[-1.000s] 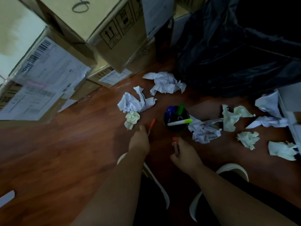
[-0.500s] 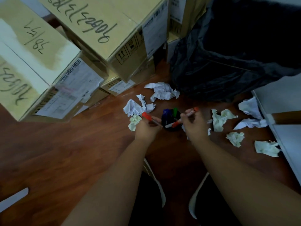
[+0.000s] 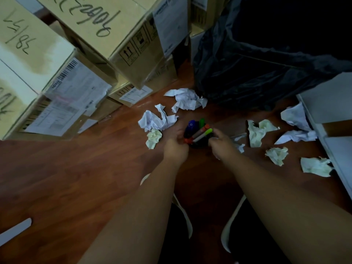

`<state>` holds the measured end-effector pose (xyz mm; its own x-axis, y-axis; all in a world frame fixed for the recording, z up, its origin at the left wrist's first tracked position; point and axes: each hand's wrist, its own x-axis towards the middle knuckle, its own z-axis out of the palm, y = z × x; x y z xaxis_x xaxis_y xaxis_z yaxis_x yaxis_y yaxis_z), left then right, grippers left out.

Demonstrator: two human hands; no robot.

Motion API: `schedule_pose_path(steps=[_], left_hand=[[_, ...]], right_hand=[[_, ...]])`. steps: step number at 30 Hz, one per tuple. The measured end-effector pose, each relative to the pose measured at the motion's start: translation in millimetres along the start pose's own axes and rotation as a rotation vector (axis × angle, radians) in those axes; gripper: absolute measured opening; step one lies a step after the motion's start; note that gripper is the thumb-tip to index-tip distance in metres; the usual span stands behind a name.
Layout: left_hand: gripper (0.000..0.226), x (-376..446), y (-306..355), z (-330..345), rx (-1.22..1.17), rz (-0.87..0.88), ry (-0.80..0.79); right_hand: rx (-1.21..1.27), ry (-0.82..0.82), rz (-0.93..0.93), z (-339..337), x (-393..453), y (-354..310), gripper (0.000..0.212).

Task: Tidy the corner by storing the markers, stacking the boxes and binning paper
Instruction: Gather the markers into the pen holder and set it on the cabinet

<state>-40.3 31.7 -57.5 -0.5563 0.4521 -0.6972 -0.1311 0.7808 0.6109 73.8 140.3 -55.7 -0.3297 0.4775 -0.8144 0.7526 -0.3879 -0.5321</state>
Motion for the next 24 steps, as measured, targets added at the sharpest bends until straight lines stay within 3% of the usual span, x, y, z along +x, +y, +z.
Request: schedule_pose_path(steps=[2, 5, 9, 20, 24], left_hand=[[0.046, 1.6, 1.9, -2.2, 0.024, 0.001, -0.038], [0.03, 1.8, 7.1, -6.4, 0.039, -0.068, -0.02], [0.038, -11.6, 10.5, -17.2, -0.027, -0.03, -0.034], [0.036, -128.6, 29.6, -47.6, -0.251, 0.085, -0.039], [0.027, -175.5, 28.7, -38.6, -0.261, 0.128, 0.035]], right_hand=[[0.057, -0.015, 0.051, 0.2, 2.3, 0.1, 0.05], [0.146, -0.003, 0.08, 2.0, -0.8, -3.9, 0.043], [0.185, 0.019, 0.047, 0.9, -18.3, -13.2, 0.048], [0.25, -0.013, -0.144, -15.1, -126.5, -4.4, 0.059], [0.319, -0.005, -0.187, -29.3, -179.2, 8.2, 0.049]])
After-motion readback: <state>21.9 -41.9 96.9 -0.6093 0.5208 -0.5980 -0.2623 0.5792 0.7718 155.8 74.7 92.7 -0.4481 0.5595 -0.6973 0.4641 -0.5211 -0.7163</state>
